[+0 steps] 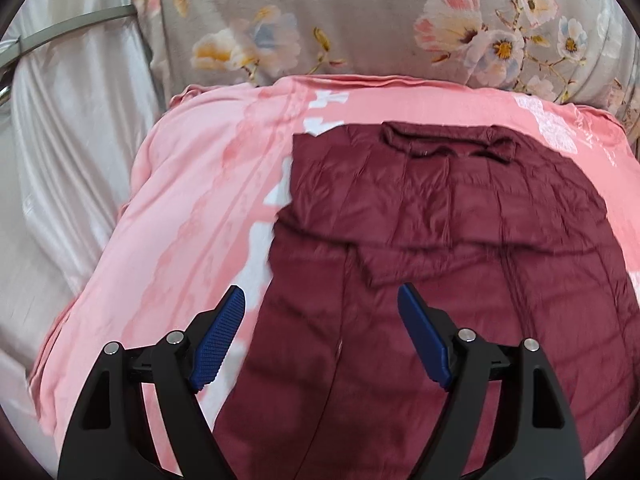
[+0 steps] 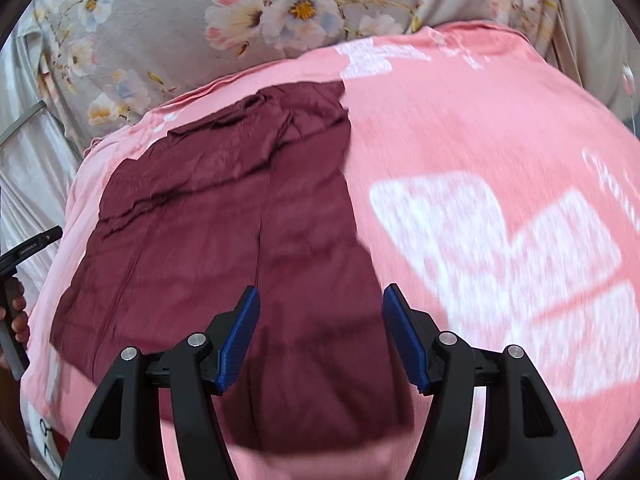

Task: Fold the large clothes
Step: 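Release the folded jacket and pat it flat with both grippers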

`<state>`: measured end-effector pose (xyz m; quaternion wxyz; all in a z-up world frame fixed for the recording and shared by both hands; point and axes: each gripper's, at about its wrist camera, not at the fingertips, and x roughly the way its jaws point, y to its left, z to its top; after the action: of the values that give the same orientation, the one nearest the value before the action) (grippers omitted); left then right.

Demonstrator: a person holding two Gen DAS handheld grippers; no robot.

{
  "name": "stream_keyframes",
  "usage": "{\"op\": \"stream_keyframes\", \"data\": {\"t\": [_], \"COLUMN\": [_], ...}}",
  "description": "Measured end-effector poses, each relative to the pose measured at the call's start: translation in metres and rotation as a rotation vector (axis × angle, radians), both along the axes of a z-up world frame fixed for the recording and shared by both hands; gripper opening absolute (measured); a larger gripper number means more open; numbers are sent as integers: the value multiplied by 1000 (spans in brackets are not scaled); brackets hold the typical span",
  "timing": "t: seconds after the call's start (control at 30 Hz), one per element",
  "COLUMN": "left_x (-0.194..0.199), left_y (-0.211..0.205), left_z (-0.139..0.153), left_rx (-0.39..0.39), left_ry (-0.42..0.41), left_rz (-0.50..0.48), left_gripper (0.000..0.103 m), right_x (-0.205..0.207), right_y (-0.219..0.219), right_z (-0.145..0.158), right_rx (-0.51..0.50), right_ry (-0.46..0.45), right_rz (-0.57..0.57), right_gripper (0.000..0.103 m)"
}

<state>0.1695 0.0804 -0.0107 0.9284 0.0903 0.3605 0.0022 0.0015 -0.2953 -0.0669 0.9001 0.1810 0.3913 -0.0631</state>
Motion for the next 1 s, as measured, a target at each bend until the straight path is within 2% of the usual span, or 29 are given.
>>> {"op": "stream_keyframes", "data": {"t": [0.13,0.5,0.6,0.77,0.8,0.87,0.9,1.0], "left_x": [-20,-47,-50,-54,-57,-61,-63,-64], "left_y": [14,54,82,127,133,135,135,134], "left_z": [-6,-26,-42,-80,-86,-85,-83,-83], "left_rx": [-36,-81,-178,-381,-428,-447,-456,-525], "left_ry": [23,76,138,262,268,251,248,268], "left_rz": [16,95,130,194,200,189,184,148], "left_gripper": [76,76,81,81,81,80,79,56], "right_x": [-13,-28,-32,-35,-35,-35,-35,-36], "right_y": [7,14,14,12,11,11,12,11], "right_z": [-6,-16,-17,-19,-19,-18,-18,-19], "right_rx": [0,52,76,152,169,185,188,196], "right_ry": [2,-12,-18,-32,-34,-35,-35,-31], "right_rz": [-13,-40,-46,-54,-56,-53,-51,-58], "right_gripper": [67,69,69,70,70,67,63,52]}}
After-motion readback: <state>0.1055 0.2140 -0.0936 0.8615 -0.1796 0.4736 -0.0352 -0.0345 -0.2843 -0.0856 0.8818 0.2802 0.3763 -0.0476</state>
